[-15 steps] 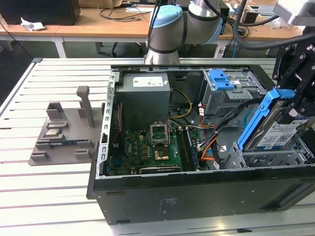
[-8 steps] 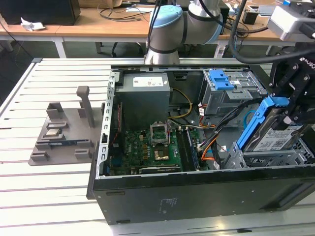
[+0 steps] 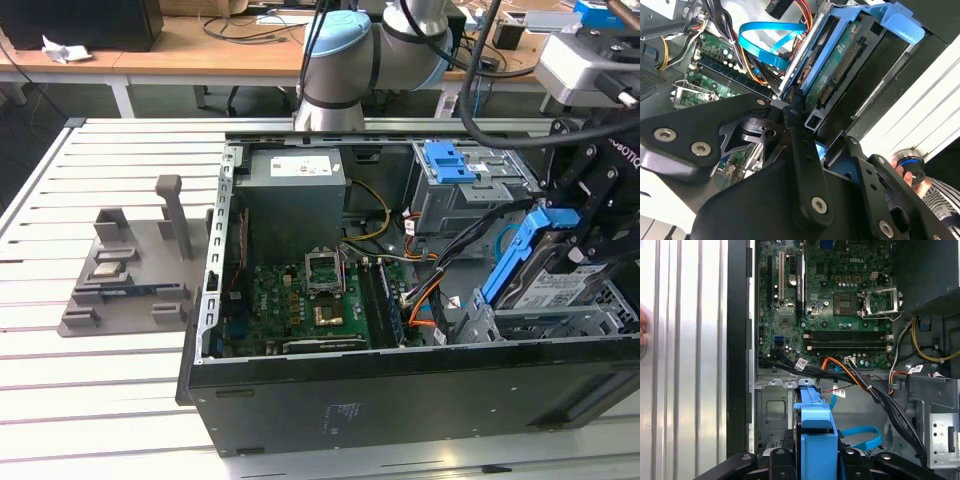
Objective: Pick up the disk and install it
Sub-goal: 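Insert the disk into the insertion slot, then insert the first disk wire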
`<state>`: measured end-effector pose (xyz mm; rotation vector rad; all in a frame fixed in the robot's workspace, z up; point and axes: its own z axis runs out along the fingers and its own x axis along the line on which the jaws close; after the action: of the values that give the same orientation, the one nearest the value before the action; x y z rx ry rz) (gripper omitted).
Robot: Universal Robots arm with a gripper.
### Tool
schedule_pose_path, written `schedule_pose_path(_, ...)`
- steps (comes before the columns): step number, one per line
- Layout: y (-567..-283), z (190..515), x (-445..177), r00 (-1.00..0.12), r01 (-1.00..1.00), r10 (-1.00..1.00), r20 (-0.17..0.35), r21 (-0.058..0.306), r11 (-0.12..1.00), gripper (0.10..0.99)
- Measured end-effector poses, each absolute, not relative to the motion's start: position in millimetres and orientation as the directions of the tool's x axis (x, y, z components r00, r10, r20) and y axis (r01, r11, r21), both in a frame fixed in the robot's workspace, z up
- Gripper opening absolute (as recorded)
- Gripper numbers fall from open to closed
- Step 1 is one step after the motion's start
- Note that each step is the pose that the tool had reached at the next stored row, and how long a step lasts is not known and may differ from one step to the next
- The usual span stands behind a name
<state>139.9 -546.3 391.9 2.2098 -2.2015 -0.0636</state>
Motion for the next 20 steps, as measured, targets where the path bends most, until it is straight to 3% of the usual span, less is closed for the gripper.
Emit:
schedule_pose_path(12,-546.2,383.3,140.0,0.004,-0.999,-1.0,-0.013,0.044,-0.004,0.373)
schedule_pose_path(13,-546.3,383.2,140.0,0.004,-0.999,-1.0,-0.013,0.044,-0.004,0.439)
schedule_pose_path(14,-546.3,383.0,139.9,0.003,-0.999,-1.0,-0.013,0.044,-0.004,0.106)
schedule_pose_path(15,-546.3,382.8,139.9,0.003,-0.999,-1.0,-0.013,0.044,-0.004,0.106)
schedule_pose_path(16,-546.2,382.6,140.0,0.003,-0.999,-1.0,-0.013,0.044,-0.004,0.482)
schedule_pose_path(20,-536.2,382.6,145.2,0.003,-0.999,-1.0,-0.014,0.044,-0.004,0.482)
